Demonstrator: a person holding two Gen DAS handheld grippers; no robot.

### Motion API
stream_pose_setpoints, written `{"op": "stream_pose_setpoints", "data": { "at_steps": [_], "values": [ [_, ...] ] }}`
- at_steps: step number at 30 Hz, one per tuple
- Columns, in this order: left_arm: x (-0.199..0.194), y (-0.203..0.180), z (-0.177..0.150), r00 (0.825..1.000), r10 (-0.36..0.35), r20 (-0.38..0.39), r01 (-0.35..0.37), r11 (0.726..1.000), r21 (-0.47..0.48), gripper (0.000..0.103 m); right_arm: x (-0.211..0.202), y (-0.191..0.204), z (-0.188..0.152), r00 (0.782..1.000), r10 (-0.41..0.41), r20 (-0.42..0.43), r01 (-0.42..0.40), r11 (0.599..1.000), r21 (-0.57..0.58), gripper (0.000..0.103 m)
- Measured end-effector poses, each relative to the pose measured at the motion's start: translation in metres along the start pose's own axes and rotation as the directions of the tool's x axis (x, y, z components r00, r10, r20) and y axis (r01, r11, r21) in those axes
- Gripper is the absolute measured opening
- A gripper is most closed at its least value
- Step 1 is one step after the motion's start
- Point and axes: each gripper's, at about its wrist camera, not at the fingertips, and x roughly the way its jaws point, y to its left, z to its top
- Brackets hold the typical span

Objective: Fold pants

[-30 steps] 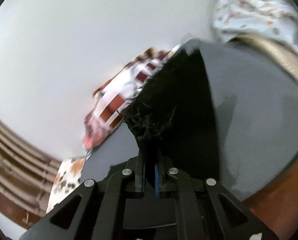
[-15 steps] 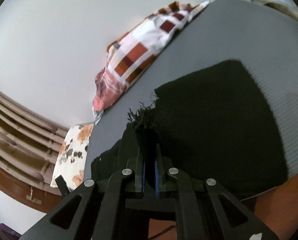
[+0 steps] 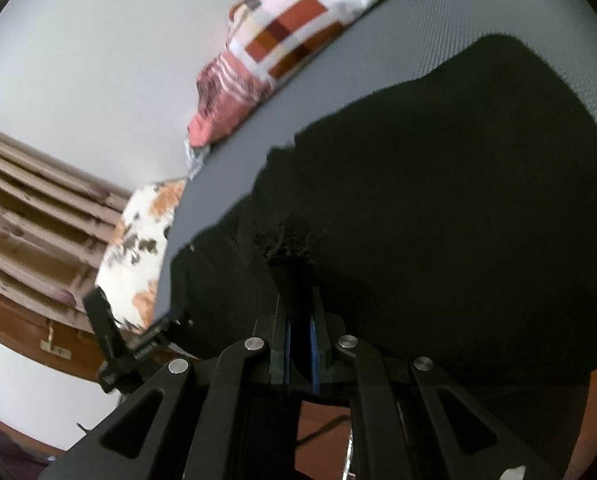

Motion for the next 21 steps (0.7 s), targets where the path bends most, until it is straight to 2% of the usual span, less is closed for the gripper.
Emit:
{"op": "stream_pose_setpoints", "data": {
  "at_steps": [12, 18, 21],
  "values": [
    [0.006, -0.006, -0.003, 0.999, 0.039, -0.013, -0.038, 0.998, 0.045, 0.103, 0.017, 0.019, -0.02, 0.993, -0.117, -0.034, 0.11, 0.981, -0.159, 0.012],
    [0.008, -0.009, -0.004, 0.998, 0.058, -0.019, -0.057, 0.996, 0.07, 0.103, 0.024, 0.025, -0.026, 0.99, -0.137, -0.045, 0.124, 0.969, -0.215, 0.013],
    [0.009, -0.009, -0.004, 0.998, 0.057, -0.019, -0.055, 0.996, 0.073, 0.103, 0.027, 0.023, -0.025, 0.992, -0.097, -0.074, 0.08, 0.976, -0.204, 0.022]
  ]
}}
